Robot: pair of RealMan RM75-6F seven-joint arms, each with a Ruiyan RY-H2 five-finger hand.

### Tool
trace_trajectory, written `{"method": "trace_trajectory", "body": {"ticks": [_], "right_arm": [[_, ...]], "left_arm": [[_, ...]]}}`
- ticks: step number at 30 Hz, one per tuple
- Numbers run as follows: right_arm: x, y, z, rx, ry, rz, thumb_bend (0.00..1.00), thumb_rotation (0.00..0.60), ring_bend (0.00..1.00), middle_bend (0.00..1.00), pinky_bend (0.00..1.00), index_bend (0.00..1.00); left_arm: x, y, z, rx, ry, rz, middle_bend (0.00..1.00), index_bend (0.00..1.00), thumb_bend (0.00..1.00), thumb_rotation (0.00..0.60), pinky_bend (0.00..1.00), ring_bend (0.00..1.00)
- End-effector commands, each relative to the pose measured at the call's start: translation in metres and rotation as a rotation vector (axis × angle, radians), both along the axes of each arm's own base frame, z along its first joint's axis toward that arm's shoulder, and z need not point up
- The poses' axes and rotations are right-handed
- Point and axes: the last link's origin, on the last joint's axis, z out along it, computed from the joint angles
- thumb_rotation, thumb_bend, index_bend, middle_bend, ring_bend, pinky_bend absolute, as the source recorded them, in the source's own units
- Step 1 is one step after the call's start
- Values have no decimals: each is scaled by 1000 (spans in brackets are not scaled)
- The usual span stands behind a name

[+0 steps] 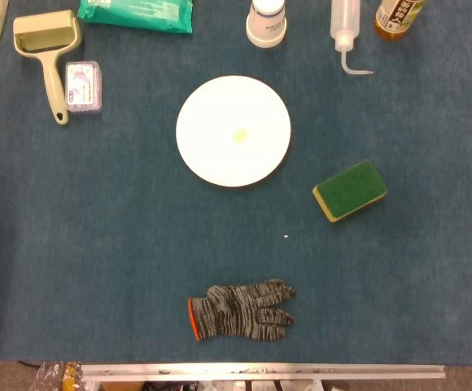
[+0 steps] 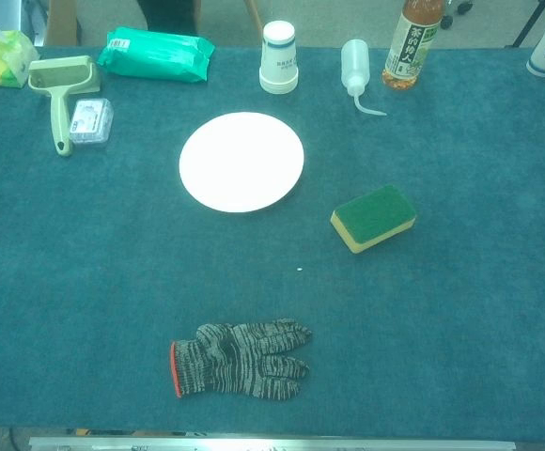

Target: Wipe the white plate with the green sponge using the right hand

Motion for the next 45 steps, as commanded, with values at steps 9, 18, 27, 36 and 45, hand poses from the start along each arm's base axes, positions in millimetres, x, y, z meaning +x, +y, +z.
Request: {"method": "trace_trajectory", "body": {"ticks": [9, 18, 27, 36, 45], "right_arm": [[-3, 1, -1, 1, -8, -10, 0, 600, 159, 240, 349, 327], [-2, 0, -1, 5, -13, -3, 0, 600, 159, 241, 349, 326], [4, -11, -4, 42, -35, 19, 0, 600, 159, 241, 349, 326], [19, -43, -17, 146, -73, 63, 0, 600, 159, 241, 349, 326], [39, -79, -42, 290, -164, 90, 0, 600, 159, 241, 349, 326]], "left_arm": [[-2, -4, -1, -4, -1, -5, 344, 393, 189, 600, 417, 308], [-1, -4, -1, -4, -3, -1, 344, 393, 190, 600, 417, 308], [-3, -2, -3, -8, -11, 11, 345, 393, 190, 600, 417, 308], [-4, -2, 0, -3, -21, 29, 345, 393, 190, 600, 417, 308], [-9, -9, 3, 8, -22, 31, 345, 393, 189, 600, 418, 308]]}}
